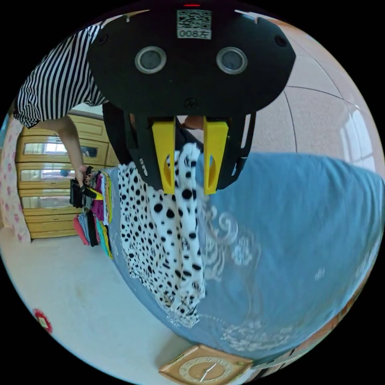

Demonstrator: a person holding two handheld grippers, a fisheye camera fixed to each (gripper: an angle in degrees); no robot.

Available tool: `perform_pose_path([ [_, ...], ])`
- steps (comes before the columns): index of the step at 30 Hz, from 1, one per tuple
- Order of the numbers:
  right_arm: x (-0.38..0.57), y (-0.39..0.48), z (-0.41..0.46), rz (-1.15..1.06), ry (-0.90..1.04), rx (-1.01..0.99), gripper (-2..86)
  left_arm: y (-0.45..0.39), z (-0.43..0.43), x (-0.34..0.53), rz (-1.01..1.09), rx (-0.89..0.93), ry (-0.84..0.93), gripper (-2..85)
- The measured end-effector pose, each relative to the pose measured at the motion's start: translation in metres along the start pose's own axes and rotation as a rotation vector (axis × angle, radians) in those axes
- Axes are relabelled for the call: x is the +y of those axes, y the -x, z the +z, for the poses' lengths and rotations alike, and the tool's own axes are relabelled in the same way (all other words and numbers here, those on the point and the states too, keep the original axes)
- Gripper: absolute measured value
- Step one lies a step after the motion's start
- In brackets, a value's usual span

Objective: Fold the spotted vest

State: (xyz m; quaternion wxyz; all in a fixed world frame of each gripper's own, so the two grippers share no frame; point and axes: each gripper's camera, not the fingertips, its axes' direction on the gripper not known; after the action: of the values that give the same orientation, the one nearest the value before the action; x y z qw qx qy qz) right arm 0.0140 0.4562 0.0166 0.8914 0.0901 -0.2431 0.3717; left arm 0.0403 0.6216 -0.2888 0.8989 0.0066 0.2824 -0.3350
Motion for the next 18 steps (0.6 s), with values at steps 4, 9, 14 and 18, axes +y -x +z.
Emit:
perform_pose_path([
  [4,0.055,0.010,0.032,0.089,0.002,-0.042,5.8,0.055,0.020,0.025,-0.081,0.151,0.054,12.6],
  [9,0.092,0.022,0.057,0.178,0.017,-0.037,6.6,0.095,0.029,0.025,-0.086,0.156,0.060,13.0],
  [14,0.116,0.042,0.073,0.218,-0.005,-0.050,6.8,0.129,0.028,0.011,-0.101,0.107,0.075,7.4],
  [18,0.124,0.063,0.091,0.225,0.020,0.006,7.0,0.152,0.014,0.012,-0.118,0.109,0.068,3.4],
])
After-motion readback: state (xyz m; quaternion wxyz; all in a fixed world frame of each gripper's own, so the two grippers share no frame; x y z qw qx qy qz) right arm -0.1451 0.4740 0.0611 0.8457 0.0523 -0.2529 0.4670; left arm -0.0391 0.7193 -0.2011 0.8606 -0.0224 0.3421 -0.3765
